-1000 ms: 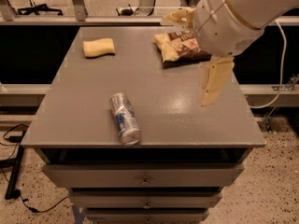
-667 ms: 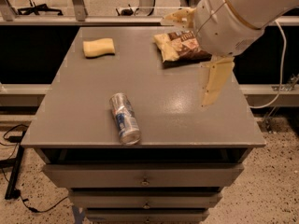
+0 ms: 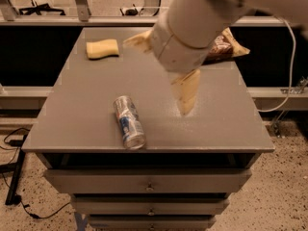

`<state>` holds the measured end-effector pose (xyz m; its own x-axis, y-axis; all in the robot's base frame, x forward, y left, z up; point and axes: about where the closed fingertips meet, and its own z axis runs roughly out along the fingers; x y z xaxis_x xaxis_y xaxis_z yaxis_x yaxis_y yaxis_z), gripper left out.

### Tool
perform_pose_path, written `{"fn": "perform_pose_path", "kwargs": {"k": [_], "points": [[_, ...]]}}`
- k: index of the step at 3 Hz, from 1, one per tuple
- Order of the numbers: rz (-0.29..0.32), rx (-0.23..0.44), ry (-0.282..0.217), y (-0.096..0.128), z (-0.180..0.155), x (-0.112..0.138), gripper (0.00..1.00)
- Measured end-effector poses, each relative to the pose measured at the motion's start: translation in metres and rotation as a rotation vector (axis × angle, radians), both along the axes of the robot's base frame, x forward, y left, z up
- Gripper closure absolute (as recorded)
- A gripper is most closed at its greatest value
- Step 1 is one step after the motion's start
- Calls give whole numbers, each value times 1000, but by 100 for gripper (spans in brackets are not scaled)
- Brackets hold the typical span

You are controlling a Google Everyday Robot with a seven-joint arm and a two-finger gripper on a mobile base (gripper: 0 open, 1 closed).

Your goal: Pick redbull can

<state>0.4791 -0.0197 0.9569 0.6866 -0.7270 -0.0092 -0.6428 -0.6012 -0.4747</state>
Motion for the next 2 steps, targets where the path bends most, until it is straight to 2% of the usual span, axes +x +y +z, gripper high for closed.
{"fn": "perform_pose_path", "kwargs": {"k": [1,2], "points": [[162,-188,-58,25,-39,15,0],[291,-400,-101,33,-75,40,0]]}}
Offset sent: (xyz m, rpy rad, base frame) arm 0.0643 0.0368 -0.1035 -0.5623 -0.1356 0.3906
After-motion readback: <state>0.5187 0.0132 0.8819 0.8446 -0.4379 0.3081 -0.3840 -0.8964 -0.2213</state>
